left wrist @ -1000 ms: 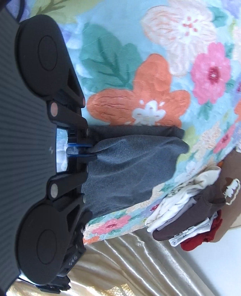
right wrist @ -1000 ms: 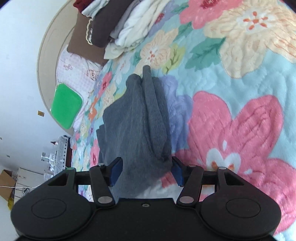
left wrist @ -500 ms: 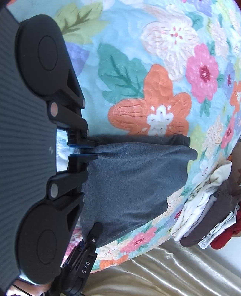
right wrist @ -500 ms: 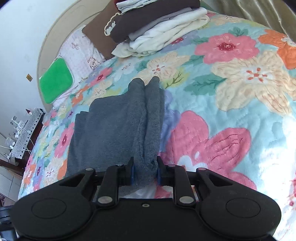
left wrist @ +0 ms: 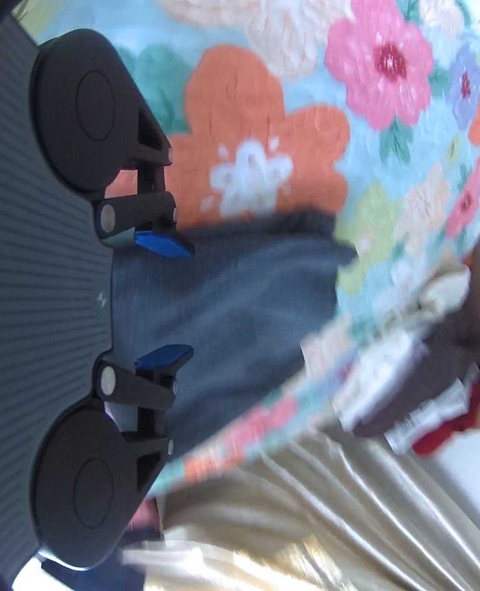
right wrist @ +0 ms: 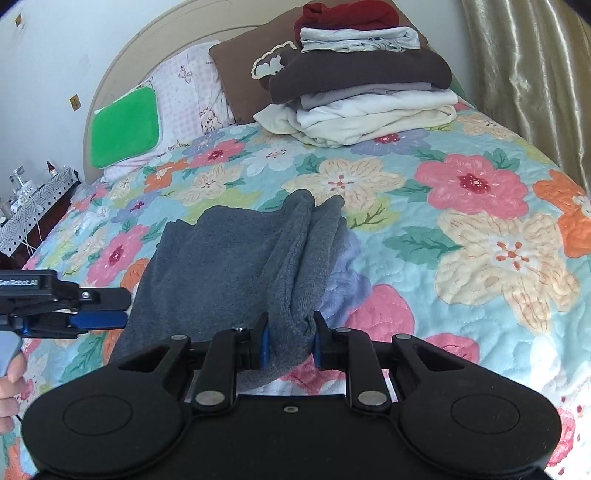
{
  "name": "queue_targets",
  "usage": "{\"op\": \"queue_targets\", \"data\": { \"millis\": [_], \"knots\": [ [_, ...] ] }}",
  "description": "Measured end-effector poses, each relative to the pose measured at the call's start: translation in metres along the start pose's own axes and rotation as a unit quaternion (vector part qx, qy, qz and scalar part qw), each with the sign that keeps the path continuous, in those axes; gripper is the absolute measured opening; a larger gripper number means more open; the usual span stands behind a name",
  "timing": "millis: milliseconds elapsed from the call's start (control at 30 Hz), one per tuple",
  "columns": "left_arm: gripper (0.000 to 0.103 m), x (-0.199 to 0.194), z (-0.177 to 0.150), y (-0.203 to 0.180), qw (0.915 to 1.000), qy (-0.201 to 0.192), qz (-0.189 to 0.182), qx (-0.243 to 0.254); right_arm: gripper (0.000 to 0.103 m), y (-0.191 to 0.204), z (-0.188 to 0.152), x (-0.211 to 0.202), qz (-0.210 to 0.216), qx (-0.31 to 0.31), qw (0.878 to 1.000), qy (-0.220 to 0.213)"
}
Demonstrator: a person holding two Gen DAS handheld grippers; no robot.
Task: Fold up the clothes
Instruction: 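Open both grippers and release the folded grey shirt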
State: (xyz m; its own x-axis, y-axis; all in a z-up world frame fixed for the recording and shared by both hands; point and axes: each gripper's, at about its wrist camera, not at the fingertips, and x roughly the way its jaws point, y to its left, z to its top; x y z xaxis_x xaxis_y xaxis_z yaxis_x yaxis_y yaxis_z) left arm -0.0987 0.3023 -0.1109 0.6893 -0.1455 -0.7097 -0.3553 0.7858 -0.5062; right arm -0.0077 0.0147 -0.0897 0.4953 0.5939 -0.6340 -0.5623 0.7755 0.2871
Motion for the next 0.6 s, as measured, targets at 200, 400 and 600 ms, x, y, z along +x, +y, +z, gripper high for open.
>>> {"op": "queue_targets", "data": {
  "millis": [200, 400, 600],
  "knots": [
    [0.042, -0.003, -0.015, -0.002, 0.9968, -0.023, 0.069, 0.032, 0.024, -0.003, -0.003, 0.0, -0.002, -0.009, 1.0, 0.01],
    [0.042, -0.012, -0.023, -0.001, 0.9957, -0.026, 0.078, 0.043, 0.028, -0.006, -0.007, 0.005, -0.023, -0.014, 0.999, 0.022],
    [0.044, -0.024, -0.023, 0.007, 0.9991, -0.014, 0.032, 0.023, 0.029, -0.015, -0.007, -0.004, -0.047, -0.014, 0.999, 0.018]
  ]
}}
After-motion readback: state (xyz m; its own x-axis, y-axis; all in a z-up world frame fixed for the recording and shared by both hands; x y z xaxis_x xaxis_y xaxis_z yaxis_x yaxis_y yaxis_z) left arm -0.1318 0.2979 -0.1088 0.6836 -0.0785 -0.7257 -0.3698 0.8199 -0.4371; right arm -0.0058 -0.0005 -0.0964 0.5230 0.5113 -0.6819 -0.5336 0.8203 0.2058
